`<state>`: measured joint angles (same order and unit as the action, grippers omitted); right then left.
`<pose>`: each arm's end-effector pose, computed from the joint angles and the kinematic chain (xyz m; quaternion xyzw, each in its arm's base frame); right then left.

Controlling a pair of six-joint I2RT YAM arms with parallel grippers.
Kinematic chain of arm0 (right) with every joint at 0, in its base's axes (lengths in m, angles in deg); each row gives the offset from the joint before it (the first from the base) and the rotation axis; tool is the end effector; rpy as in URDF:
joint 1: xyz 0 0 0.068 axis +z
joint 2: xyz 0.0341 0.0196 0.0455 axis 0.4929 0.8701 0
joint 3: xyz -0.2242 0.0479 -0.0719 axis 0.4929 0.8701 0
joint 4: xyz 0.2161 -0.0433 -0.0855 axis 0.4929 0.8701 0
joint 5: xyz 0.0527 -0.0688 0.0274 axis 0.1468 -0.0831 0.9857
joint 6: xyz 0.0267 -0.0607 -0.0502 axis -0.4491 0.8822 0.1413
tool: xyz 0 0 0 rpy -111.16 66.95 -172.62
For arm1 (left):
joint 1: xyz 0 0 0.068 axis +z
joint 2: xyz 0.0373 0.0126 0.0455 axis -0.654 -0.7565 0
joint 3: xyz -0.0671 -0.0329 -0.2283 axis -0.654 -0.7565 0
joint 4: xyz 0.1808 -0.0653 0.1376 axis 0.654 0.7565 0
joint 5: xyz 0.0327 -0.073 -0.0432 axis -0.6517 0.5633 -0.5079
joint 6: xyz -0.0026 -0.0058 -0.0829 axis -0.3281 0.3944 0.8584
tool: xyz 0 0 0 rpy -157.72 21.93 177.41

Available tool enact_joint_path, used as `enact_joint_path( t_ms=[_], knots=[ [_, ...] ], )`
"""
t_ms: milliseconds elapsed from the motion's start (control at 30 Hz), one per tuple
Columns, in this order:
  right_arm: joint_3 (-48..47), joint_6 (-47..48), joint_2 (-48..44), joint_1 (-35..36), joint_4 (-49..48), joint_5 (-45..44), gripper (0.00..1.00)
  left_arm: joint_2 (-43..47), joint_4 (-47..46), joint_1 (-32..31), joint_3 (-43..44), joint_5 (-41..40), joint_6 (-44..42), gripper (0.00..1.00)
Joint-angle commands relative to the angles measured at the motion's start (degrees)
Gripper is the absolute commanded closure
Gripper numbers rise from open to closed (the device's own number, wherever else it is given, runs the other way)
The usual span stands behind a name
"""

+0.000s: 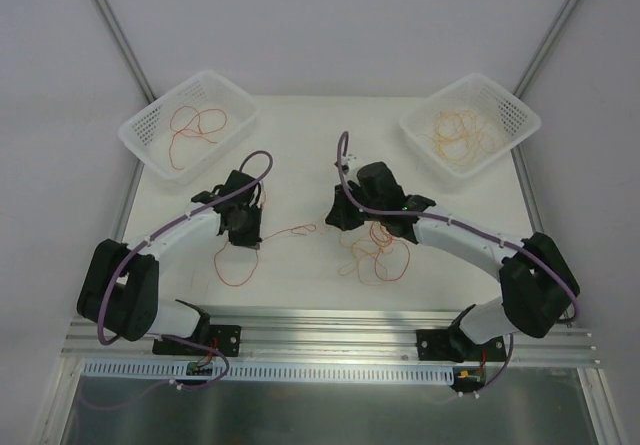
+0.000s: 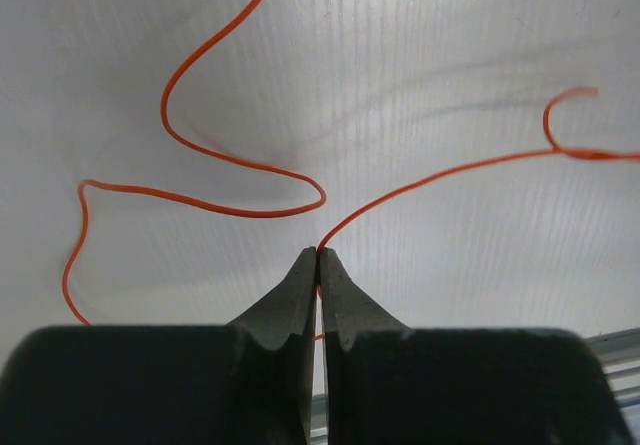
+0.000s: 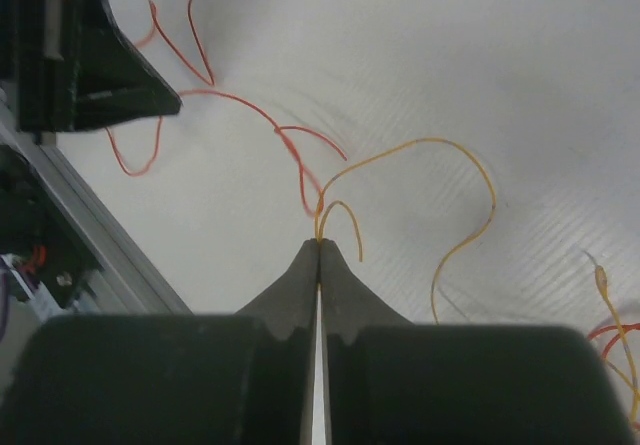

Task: Untangle the cables

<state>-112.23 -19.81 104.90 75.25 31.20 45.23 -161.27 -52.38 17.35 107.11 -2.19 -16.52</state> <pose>0.2307 0.2584 0.2050 -0.3621 0.7995 0.2804 0.3886 0.2385 -0.1071 0.1457 0.0464 0.9674 -0.1099 0.2236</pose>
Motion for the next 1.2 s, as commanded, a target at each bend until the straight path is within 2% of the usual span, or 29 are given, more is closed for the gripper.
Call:
enact_joint_path(
  t_ms=[0,67,133,300,333,533,700,900,1000,1167],
  knots=[
    [5.0,-9.0,-5.3,-3.1,-9.1,6.9,0.99,-0.1,-2.9,0.7,-2.0,6.0,2.4,1.0],
    [6.6,-12.8,-7.2,-4.0,-12.8,7.9,0.99,-0.1,-4.5,0.6,-3.1,8.8,4.1,1.0],
    [6.2,-12.9,-7.6,-3.9,-12.7,7.9,0.99,-0.1,-5.9,0.3,-3.7,11.2,5.0,1.0],
    [6.8,-11.2,-9.7,-4.5,-2.1,-3.2,0.99,3.0,-5.7,0.6,-5.5,7.4,5.1,1.0],
    [7.5,-11.5,-10.3,-5.5,2.1,-8.2,0.99,4.8,-5.5,1.2,-6.3,5.8,5.3,1.0],
    [14.1,-13.1,-21.8,-16.1,10.5,-13.9,0.99,11.4,-4.0,9.8,-9.4,3.6,6.4,1.0],
    [11.3,-8.4,-25.4,-20.3,20.6,-17.1,0.99,15.2,-3.1,11.4,-8.3,0.6,6.1,1.0],
    [10.5,-7.6,-28.4,-21.0,25.3,-19.2,0.99,14.5,-1.1,11.7,-4.8,-1.6,3.4,1.0],
    [8.8,-6.9,-27.7,-20.3,24.7,-13.2,0.99,15.5,-1.1,11.4,-3.8,4.9,2.7,1.0],
    [0.7,-5.0,-20.1,-13.9,24.0,-12.6,0.99,14.3,-1.1,7.8,-1.0,10.6,2.1,1.0]
  ],
)
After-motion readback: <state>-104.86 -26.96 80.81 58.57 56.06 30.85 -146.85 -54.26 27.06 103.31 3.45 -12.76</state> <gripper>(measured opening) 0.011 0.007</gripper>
